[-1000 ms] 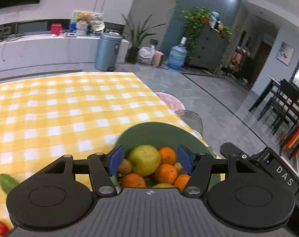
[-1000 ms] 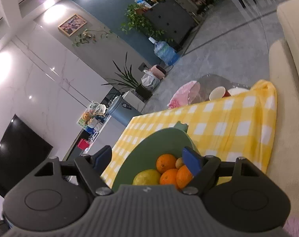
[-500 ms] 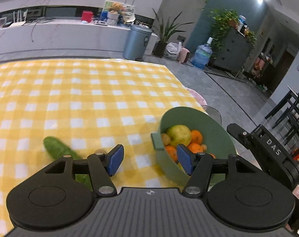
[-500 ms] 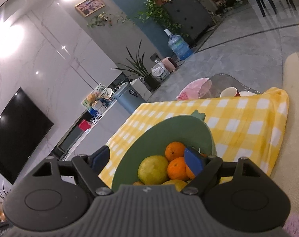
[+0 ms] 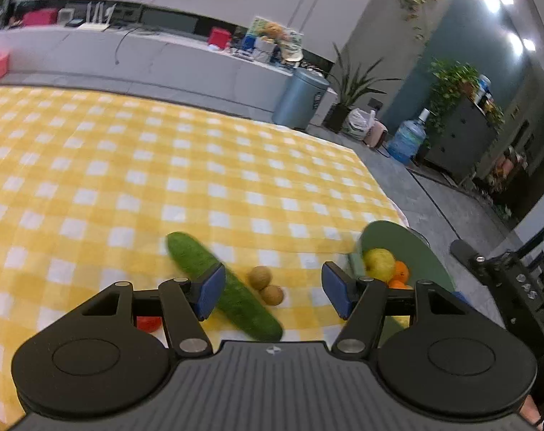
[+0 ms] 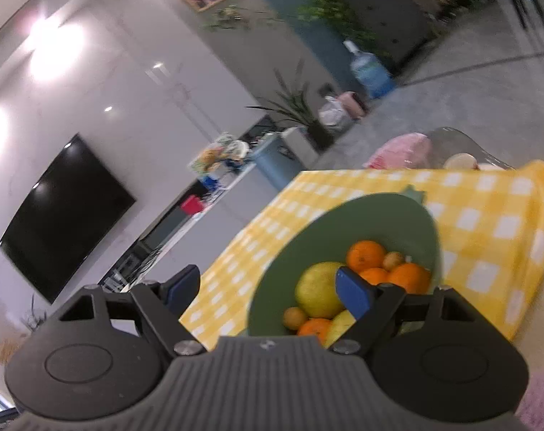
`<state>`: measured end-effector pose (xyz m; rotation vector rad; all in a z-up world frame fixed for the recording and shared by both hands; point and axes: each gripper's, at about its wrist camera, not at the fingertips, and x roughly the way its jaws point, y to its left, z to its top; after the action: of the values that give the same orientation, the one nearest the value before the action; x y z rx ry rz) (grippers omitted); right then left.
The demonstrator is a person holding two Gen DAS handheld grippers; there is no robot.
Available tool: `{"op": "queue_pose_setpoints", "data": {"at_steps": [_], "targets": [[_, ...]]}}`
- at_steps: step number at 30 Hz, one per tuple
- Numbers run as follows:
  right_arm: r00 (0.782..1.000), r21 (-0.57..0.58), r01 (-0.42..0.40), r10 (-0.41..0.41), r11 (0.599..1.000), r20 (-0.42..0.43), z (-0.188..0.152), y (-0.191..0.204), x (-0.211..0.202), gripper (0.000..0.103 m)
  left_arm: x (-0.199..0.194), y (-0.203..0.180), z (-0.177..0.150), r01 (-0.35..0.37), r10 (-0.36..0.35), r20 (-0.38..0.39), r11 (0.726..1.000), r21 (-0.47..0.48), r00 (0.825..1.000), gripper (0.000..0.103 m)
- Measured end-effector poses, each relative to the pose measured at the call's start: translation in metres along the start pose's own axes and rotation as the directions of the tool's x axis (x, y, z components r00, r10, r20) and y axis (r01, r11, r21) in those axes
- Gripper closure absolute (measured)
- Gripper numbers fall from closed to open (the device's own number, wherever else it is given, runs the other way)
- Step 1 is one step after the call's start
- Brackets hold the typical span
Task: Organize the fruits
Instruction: 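Move both grippers back toward the cucumber and red tomato, then close the right gripper on a brown kiwi beside the cucumber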
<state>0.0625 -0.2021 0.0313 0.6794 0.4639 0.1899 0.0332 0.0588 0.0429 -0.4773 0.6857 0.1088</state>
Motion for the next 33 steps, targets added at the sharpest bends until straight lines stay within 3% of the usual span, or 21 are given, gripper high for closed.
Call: {"op": "queue_pose_setpoints", "data": {"at_steps": [4, 8, 14, 16, 18, 21, 24, 28, 30, 33], "targets": [[0.995, -0.095, -0.092, 0.094, 0.991, 0.021, -0.008, 0.020, -0.007, 0.027, 0.002, 0.019, -0.002, -0.011, 0.011, -0.003, 1.000, -0.008, 1.000, 0.031], [0.987, -0.212, -0.159, 0.159, 0.964, -0.016, -0.019, 0.043, -0.005, 0.032, 0.002, 0.031, -0.009, -0.014, 0.014, 0.010, 1.000, 0.019, 1.000, 0.031], [0.983, -0.461, -0.185, 0.155, 0.868, -0.103, -0.046, 0.082, 0.006, 0.034, 0.007, 0.044, -0.019, 0.016, -0.017, 0.023, 0.999, 0.045, 1.000, 0.031], [0.975, -0.489, -0.208, 0.139, 0.847, -0.174, -0.053, 0.088, 0.017, 0.043, 0.010, 0.048, -0.021, 0.033, -0.034, 0.022, 0.998, 0.047, 0.999, 0.031], [0.961, -0.499, -0.224, 0.103, 0.837, -0.259, -0.060, 0.092, 0.035, 0.059, 0.013, 0.054, -0.021, 0.056, -0.056, 0.012, 0.998, 0.015, 0.998, 0.031], [0.933, -0.480, -0.224, 0.044, 0.848, -0.358, -0.068, 0.094, 0.063, 0.070, 0.015, 0.064, -0.022, 0.090, -0.090, 0.010, 0.996, -0.014, 0.996, 0.031], [0.900, -0.417, -0.204, 0.003, 0.886, -0.435, -0.073, 0.089, 0.090, 0.075, 0.019, 0.071, -0.023, 0.100, -0.100, 0.009, 0.995, -0.021, 0.995, 0.031], [0.854, -0.341, -0.121, -0.077, 0.932, -0.515, -0.079, 0.078, 0.124, 0.080, 0.023, 0.078, -0.024, 0.122, -0.122, -0.003, 0.992, -0.043, 0.993, 0.031], [0.842, -0.321, -0.088, -0.102, 0.943, -0.530, -0.083, 0.075, 0.131, 0.080, 0.025, 0.081, -0.024, 0.130, -0.130, -0.010, 0.990, -0.048, 0.991, 0.031], [0.846, -0.291, -0.065, -0.102, 0.954, -0.524, -0.086, 0.072, 0.132, 0.079, 0.025, 0.083, -0.025, 0.141, -0.142, -0.012, 0.988, -0.058, 0.990, 0.031]]}}
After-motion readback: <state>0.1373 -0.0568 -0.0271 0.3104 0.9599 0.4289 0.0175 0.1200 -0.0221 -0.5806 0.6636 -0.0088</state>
